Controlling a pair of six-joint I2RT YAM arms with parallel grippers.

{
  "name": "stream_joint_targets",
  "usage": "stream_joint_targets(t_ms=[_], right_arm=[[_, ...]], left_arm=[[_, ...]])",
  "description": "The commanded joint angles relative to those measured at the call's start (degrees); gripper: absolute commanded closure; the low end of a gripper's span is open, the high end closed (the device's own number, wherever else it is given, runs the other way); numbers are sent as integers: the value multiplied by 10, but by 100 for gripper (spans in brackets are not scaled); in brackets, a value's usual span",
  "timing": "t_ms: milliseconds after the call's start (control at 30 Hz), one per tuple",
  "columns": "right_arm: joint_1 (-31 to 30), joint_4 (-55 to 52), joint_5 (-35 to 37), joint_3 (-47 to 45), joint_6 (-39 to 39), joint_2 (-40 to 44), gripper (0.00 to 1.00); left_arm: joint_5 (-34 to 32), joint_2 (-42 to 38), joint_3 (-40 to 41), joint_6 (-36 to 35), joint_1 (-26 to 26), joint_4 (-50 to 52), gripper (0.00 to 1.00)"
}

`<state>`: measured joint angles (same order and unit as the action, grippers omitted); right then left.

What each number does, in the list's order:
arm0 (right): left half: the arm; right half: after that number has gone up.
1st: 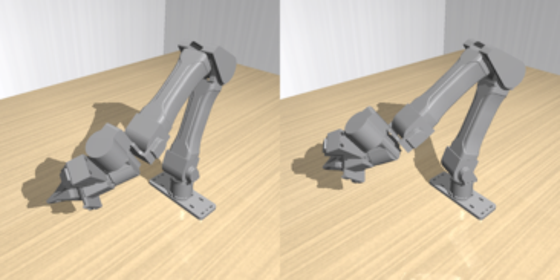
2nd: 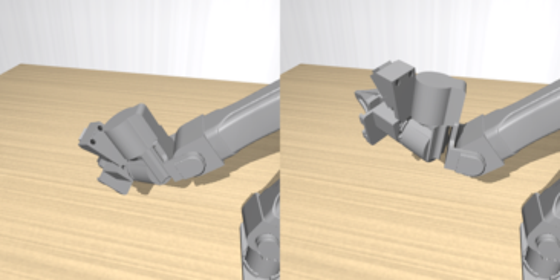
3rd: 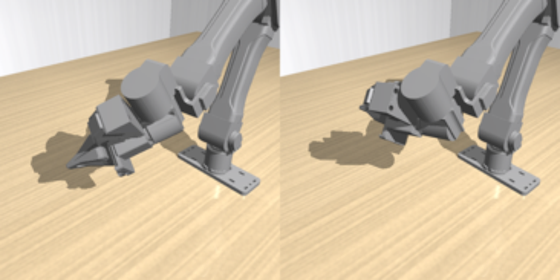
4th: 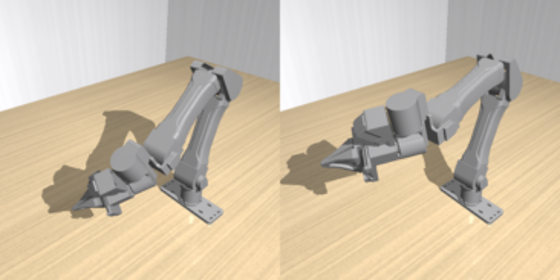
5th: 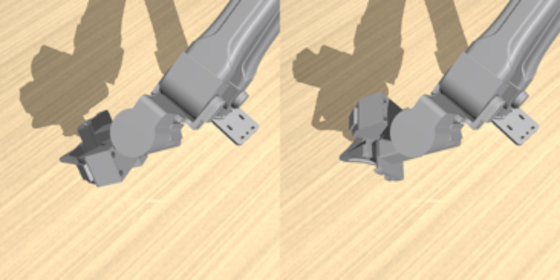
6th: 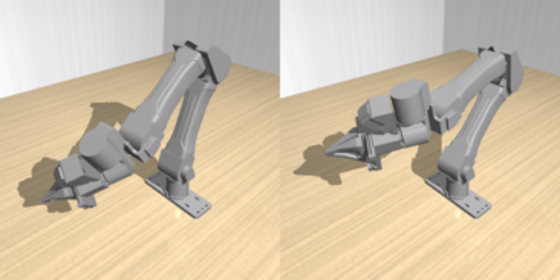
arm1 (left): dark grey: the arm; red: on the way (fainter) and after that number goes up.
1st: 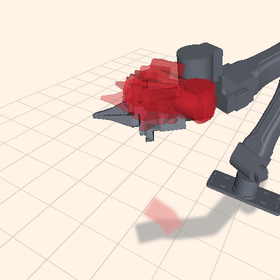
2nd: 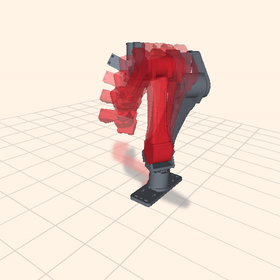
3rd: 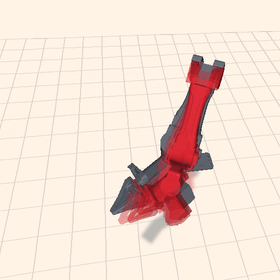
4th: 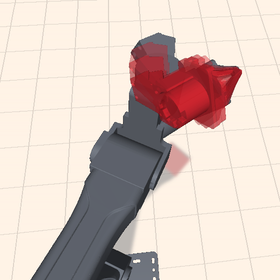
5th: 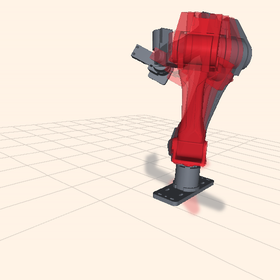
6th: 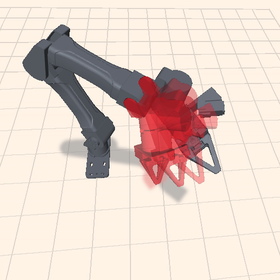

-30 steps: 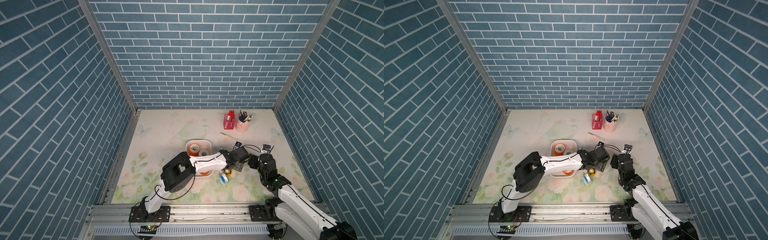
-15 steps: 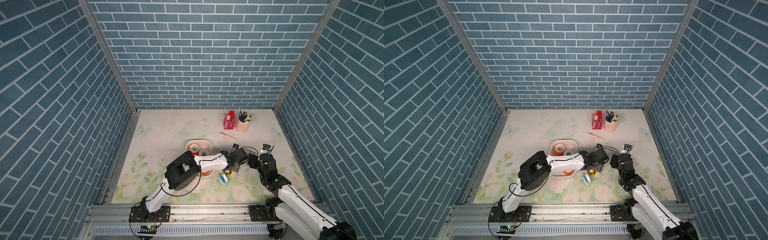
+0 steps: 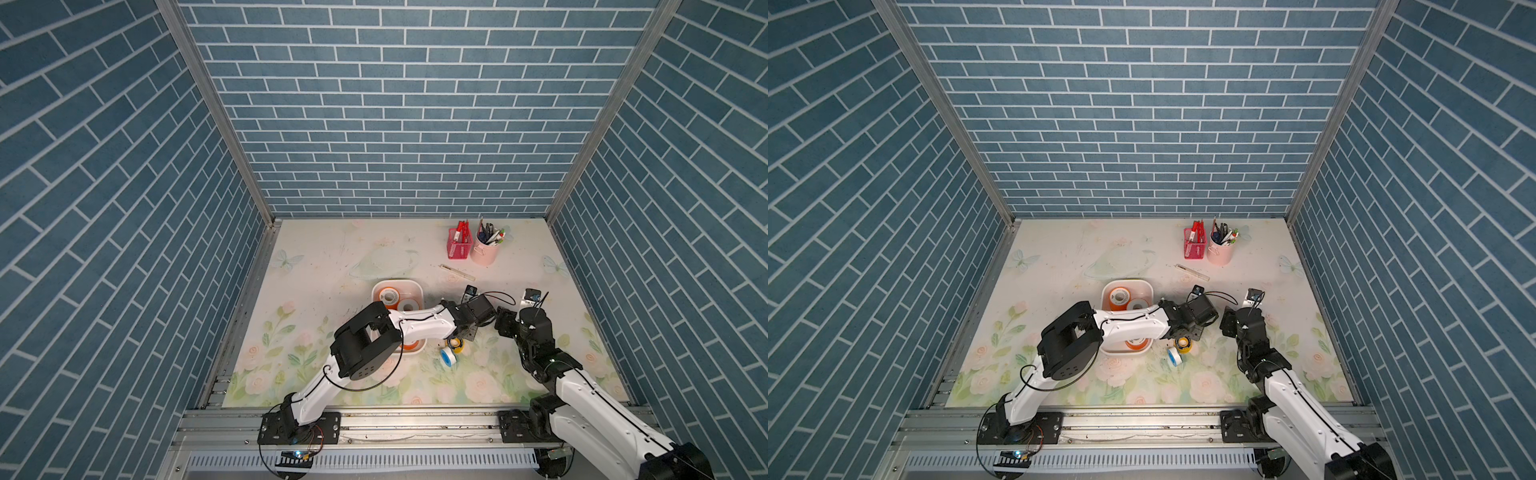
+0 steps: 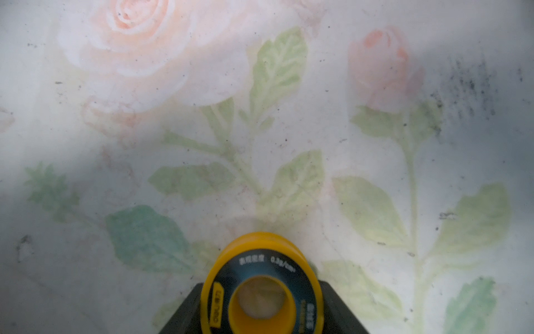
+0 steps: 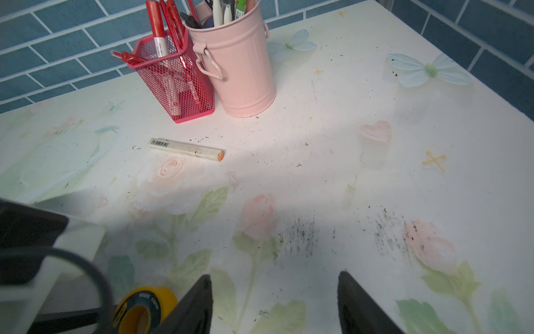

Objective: Put the sealing tape into the storage box
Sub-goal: Pick up the sealing tape at the center of the board.

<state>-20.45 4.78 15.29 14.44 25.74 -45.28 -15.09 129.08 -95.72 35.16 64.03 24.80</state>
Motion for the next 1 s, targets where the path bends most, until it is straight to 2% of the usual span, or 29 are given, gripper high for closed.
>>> stream_joint_targets(t_ms=[0, 167, 433, 800, 967], right_arm=[[3, 9, -3, -5, 8, 1, 32], [3, 12, -6, -6, 5, 6, 33], [3, 23, -15, 3, -2, -24, 33], [2, 41, -35, 35, -18, -98, 34], [2, 45, -48, 34, -17, -97, 34]], left_arm=[[-9, -13, -2, -3, -2, 10, 43], [-14, -65, 8, -9, -1, 16, 43], [-20, -148, 70, -11, -1, 19, 43], [-55, -329, 235, 7, -13, 52, 44], [-21, -405, 314, 19, -24, 44, 44]])
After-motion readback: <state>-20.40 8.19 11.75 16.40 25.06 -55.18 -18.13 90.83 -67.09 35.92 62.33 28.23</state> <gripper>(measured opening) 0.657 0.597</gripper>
